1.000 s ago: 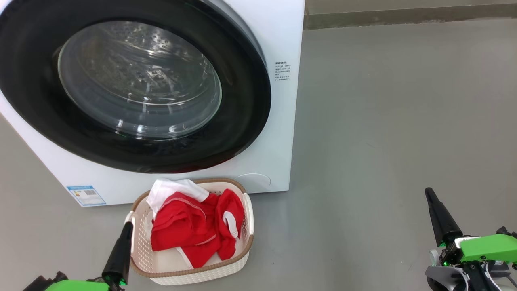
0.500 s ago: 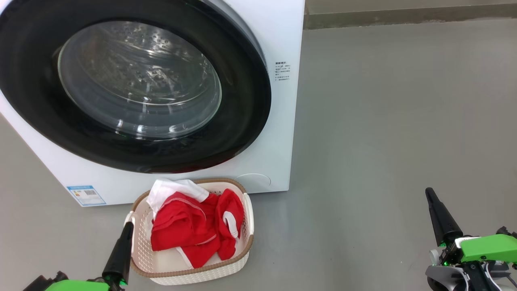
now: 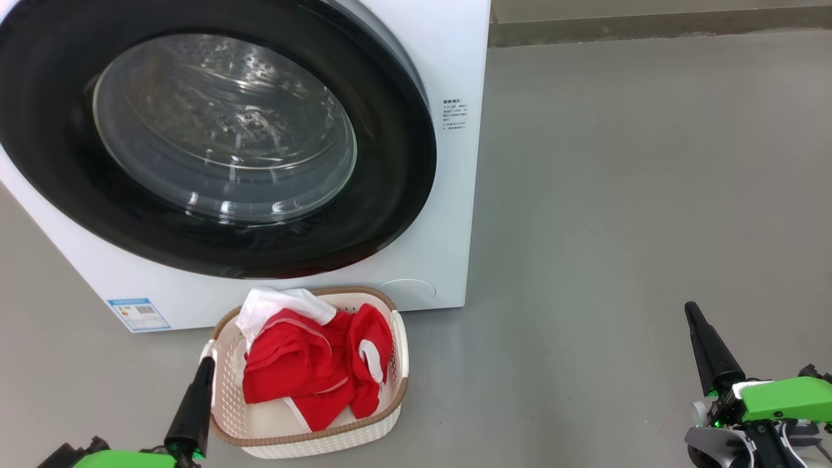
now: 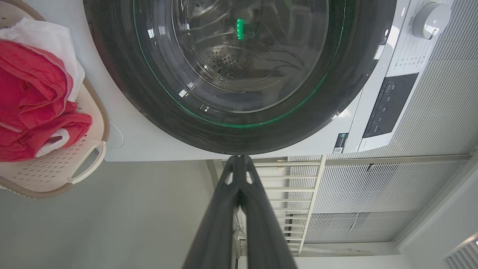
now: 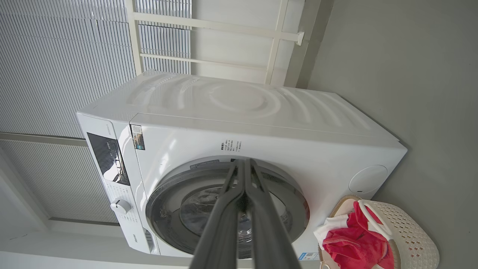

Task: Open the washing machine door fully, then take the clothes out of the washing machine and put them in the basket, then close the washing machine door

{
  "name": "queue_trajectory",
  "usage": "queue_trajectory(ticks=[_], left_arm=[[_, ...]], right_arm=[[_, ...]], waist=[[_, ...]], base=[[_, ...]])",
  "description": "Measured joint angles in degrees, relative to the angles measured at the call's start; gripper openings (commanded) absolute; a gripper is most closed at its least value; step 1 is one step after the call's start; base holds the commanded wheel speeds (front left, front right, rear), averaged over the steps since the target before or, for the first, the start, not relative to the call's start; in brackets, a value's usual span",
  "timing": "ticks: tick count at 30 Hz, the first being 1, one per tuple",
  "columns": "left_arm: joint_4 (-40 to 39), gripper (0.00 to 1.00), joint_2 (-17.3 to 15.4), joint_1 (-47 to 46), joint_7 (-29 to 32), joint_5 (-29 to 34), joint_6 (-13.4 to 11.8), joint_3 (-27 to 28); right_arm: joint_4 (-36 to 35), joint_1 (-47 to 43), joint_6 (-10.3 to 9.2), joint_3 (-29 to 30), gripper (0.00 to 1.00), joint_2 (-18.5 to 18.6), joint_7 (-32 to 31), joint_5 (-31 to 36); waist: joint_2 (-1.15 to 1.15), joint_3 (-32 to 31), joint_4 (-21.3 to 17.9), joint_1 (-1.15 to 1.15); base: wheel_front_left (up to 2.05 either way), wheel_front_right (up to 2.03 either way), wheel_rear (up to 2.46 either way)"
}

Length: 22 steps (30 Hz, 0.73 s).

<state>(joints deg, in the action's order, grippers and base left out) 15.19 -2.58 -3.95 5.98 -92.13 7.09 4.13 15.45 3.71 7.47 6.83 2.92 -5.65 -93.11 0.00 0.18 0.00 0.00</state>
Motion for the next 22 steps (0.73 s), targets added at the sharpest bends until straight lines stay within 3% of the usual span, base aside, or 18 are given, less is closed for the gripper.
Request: queue_trajectory(ticks=[22], left_arm=[[0.0,0.00,0.0,0.0,0.1,0.0,0.0,0.1]], right_arm=[[0.0,0.0,0.00,0.1,0.00,-0.1,-0.3,0.2]], waist=[[0.00,0.0,0.0,0.00]], base=[[0.00,0.00,0.00]])
